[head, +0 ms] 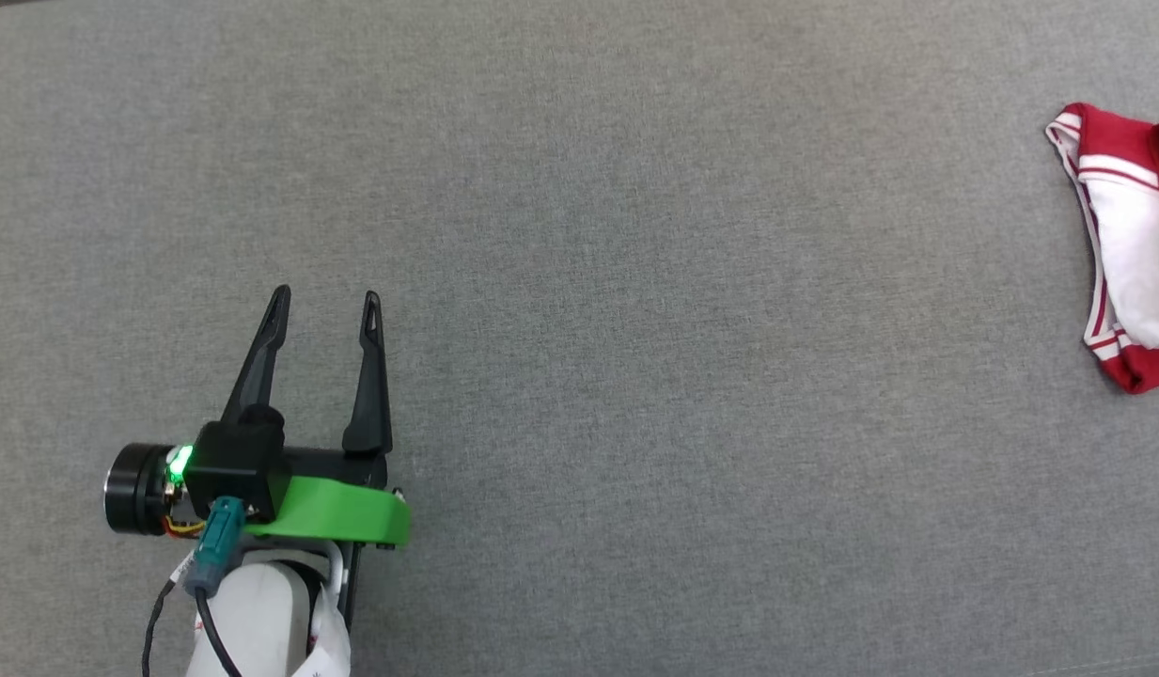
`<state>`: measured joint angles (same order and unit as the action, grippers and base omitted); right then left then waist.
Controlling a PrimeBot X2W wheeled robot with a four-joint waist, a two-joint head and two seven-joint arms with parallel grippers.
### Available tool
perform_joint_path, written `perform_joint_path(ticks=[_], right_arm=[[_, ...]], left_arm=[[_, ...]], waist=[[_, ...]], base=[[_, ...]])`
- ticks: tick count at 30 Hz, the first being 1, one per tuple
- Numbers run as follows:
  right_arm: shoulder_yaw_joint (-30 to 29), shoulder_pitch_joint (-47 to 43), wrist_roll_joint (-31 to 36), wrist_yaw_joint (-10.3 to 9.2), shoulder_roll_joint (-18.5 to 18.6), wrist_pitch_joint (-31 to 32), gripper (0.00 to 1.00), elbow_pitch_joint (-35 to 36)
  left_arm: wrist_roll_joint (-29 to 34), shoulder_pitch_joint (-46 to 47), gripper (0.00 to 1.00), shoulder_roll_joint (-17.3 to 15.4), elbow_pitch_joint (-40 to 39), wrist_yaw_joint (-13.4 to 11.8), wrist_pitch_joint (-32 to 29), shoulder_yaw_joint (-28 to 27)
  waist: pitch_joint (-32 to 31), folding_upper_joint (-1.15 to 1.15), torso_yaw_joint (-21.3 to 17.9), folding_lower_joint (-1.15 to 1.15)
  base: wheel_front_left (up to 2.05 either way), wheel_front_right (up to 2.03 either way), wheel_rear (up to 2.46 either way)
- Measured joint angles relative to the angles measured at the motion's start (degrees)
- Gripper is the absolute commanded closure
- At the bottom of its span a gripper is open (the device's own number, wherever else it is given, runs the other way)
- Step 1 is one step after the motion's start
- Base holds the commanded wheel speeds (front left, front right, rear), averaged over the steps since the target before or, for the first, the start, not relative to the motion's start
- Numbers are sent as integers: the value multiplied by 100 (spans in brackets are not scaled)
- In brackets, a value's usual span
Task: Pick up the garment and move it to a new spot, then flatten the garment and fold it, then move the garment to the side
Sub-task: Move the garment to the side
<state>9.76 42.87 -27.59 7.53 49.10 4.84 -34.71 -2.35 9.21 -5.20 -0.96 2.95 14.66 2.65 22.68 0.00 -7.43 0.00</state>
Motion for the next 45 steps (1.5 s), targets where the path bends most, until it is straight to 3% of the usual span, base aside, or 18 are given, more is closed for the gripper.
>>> perform_joint_path(ticks=[1, 2, 8, 18, 25, 34, 45], right_arm=[[-54, -3, 54, 0, -46, -177, 0, 21], [-371, -51, 277, 0, -240, -870, 0, 88], [-887, -386, 828, 0, -955, -1800, 0, 611], [-1381, -1552, 1546, 0, -2528, -1949, 0, 2572], [-1227, -2635, 1669, 0, -3474, -1957, 0, 3018], [-1050, -3643, 1677, 0, -4118, -1957, 0, 3032], [-1155, -4589, 1674, 0, -4467, -1957, 0, 3349]], left_arm=[[-15, -48, 0, 8, 15, -13, 0, 0], [-25, -195, 0, 32, 64, -38, 0, -1], [-44, -435, 0, 52, 121, -68, 0, -60], [-76, -681, 0, 103, 223, -69, 0, -104], [-78, -709, 0, 126, 297, -69, 0, -99], [-138, -787, 0, 135, 390, -66, 0, -90], [-264, -931, 0, 164, 555, 13, 0, -4]], waist=[[-64, 0, 11, 0], [-307, 0, 63, 0], [-747, 0, 198, -1], [-1296, 0, 502, -1], [-1548, 0, 723, -1], [-1779, 0, 888, -1], [-2029, 0, 971, -1]], base=[[0, 0, 0], [0, 0, 0], [0, 0, 0], [0, 0, 0], [0, 0, 0], [0, 0, 0], [0, 0, 0]])
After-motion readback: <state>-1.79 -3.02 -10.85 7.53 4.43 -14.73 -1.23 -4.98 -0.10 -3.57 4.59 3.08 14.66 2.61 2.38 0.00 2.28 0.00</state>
